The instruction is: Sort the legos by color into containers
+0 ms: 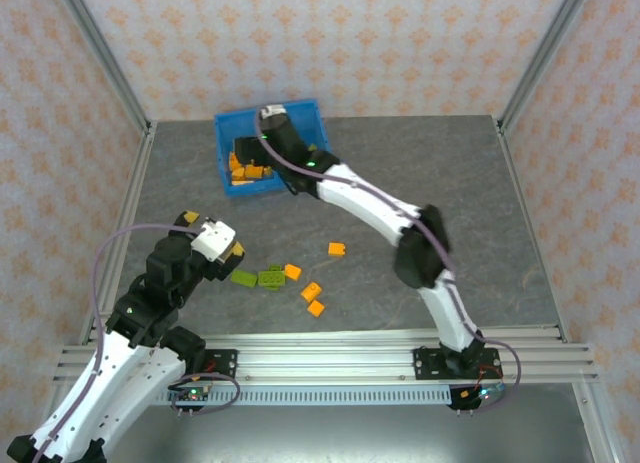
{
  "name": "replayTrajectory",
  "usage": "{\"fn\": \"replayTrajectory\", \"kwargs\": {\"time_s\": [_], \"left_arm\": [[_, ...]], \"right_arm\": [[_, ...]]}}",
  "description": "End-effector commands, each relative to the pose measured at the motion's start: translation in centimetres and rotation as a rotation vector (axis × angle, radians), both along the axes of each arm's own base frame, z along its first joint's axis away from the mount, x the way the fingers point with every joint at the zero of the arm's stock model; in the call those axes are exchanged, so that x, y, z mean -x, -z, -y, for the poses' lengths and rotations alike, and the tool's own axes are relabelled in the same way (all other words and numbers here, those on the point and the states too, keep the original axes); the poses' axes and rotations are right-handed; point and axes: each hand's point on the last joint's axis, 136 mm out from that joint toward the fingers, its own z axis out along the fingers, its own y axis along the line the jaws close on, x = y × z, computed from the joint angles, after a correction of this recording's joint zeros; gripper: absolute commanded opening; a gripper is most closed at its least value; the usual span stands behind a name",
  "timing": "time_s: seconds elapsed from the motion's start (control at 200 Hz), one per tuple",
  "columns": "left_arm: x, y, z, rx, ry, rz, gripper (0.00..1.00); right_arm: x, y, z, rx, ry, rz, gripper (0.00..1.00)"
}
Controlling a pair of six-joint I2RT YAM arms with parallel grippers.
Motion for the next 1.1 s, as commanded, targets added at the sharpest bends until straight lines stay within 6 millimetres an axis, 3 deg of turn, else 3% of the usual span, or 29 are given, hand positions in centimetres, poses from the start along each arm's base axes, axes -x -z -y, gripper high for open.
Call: {"fn": "replayTrajectory", "kwargs": {"time_s": [0.0, 0.125, 0.17, 0.22, 0.285, 0.325, 0.45, 0.541, 0.606, 0.671, 0.816, 0.971, 1.096], "left_arm": [[-1.5, -2.3, -1.9, 0.192, -0.198, 0.065, 1.0], [-1.3, -5.9, -4.1, 0.508, -0.445, 0.083, 1.0], [-1.0, -6.2, -4.9, 0.62, -0.547, 0.073, 1.0], [-0.5, -5.6, -6.1, 0.736, -0.687, 0.064, 1.0], [1.4, -3.2, -7.7, 0.914, -0.939, 0.015, 0.96], [2.2, -1.5, -7.5, 1.003, -1.039, -0.052, 0.91], [2.7, 3.7, -2.3, 1.249, -1.104, -0.388, 0.92], [3.6, 8.1, 1.4, 1.424, -1.177, -0.584, 0.92], [4.3, 10.8, 3.0, 1.472, -1.226, -0.662, 0.9], [4.0, 11.9, 3.1, 1.462, -1.232, -0.661, 0.89], [2.3, 12.0, 2.5, 1.349, -1.211, -0.607, 0.88], [1.7, 15.5, 4.3, 1.241, -1.254, -0.775, 0.82], [2.4, 17.7, 3.8, 1.162, -1.355, -0.817, 0.75]], "right_arm": [[5.3, -1.6, 2.7, -0.048, -0.14, 0.013, 0.88], [12.2, 0.9, 6.2, -0.028, -0.294, -0.081, 0.94], [14.3, 1.7, 7.3, -0.017, -0.331, -0.129, 0.96], [16.3, 2.7, 8.6, -0.006, -0.361, -0.185, 0.98], [18.4, 4.2, 10.0, 0.006, -0.377, -0.248, 0.99], [19.1, 5.0, 10.8, 0.016, -0.367, -0.275, 1.0], [19.3, 6.9, 13.0, 0.053, -0.281, -0.309, 0.99], [19.0, 7.4, 13.0, 0.053, -0.263, -0.319, 0.99], [18.8, 7.7, 12.4, 0.05, -0.271, -0.33, 0.99], [18.6, 7.8, 11.9, 0.048, -0.282, -0.335, 0.99], [18.4, 7.3, 11.3, 0.049, -0.292, -0.346, 0.99], [19.3, 7.0, 11.6, 0.072, -0.334, -0.343, 0.99], [20.3, 7.1, 12.0, 0.118, -0.381, -0.362, 0.99]]}}
